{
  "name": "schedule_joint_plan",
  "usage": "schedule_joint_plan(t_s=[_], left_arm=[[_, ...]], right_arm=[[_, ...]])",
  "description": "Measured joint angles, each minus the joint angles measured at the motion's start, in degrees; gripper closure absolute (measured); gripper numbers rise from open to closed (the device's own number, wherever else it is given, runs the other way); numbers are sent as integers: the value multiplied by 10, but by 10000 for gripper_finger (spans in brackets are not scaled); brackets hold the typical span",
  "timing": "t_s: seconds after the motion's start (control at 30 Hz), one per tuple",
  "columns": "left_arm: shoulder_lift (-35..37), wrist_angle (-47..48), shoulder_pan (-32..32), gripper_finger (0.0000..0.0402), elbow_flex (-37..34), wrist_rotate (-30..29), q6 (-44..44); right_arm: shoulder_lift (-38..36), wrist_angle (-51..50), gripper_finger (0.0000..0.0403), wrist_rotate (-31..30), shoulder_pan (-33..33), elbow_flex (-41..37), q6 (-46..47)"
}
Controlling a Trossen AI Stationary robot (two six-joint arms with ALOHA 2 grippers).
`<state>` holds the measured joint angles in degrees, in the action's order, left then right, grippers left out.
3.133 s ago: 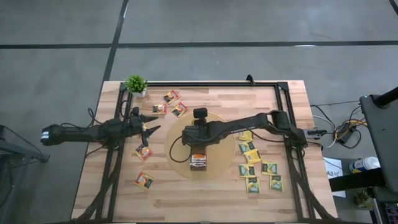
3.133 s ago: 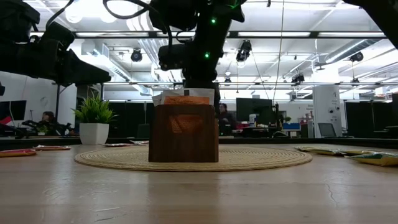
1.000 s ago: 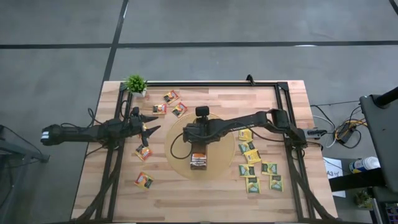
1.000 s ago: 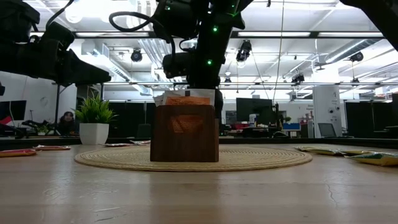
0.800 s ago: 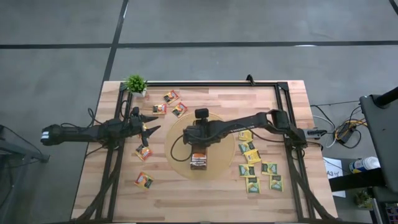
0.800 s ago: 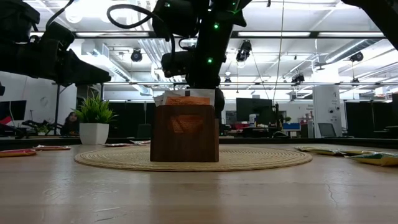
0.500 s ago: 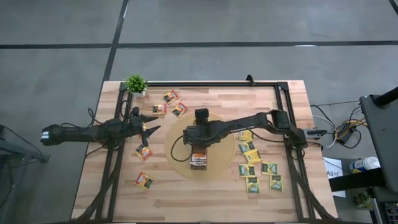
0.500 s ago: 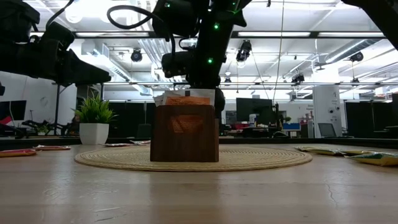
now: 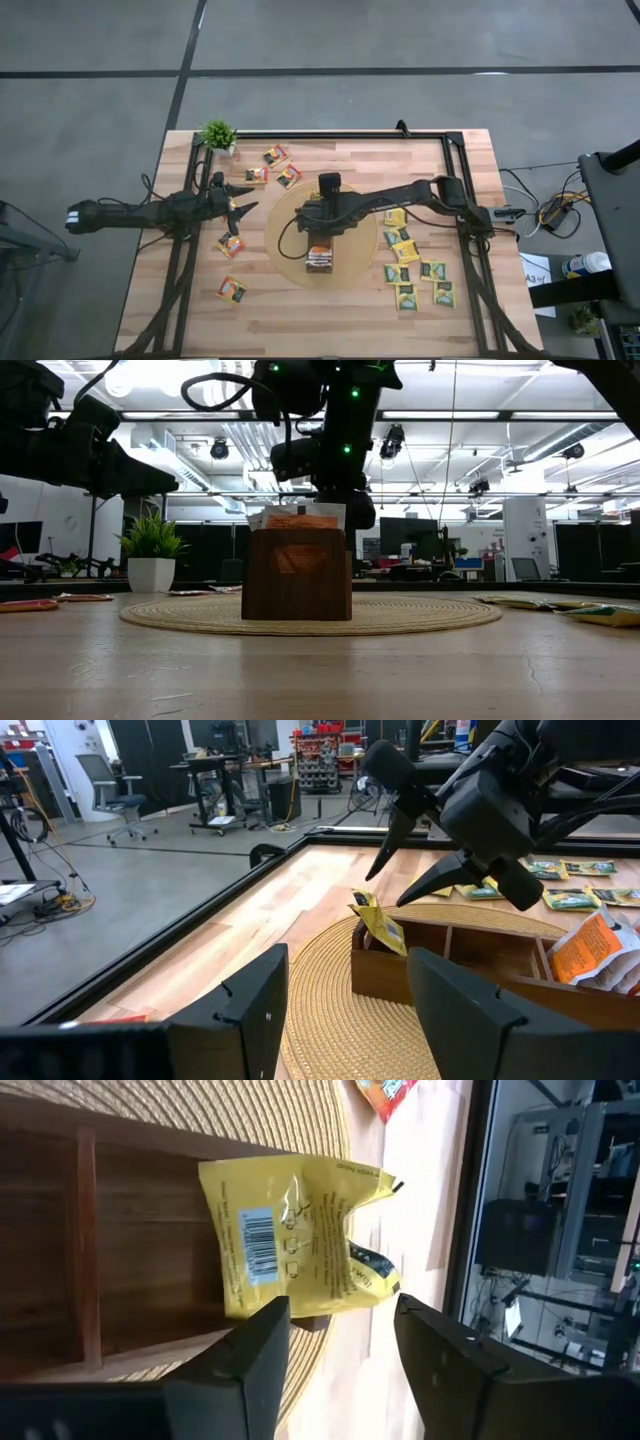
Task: Pick & Place Tea
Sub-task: Put the yellow tea bag into the top section of the wooden organizer
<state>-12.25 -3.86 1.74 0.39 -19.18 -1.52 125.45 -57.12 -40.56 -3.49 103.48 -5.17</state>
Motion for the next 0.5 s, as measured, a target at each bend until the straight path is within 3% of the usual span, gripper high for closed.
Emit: schedule_joint_plan(t_s=[0.5], left_arm=[[0, 0, 0, 199, 0, 0, 0]], right_arm=[[-2, 122, 236, 34, 11, -33, -68]])
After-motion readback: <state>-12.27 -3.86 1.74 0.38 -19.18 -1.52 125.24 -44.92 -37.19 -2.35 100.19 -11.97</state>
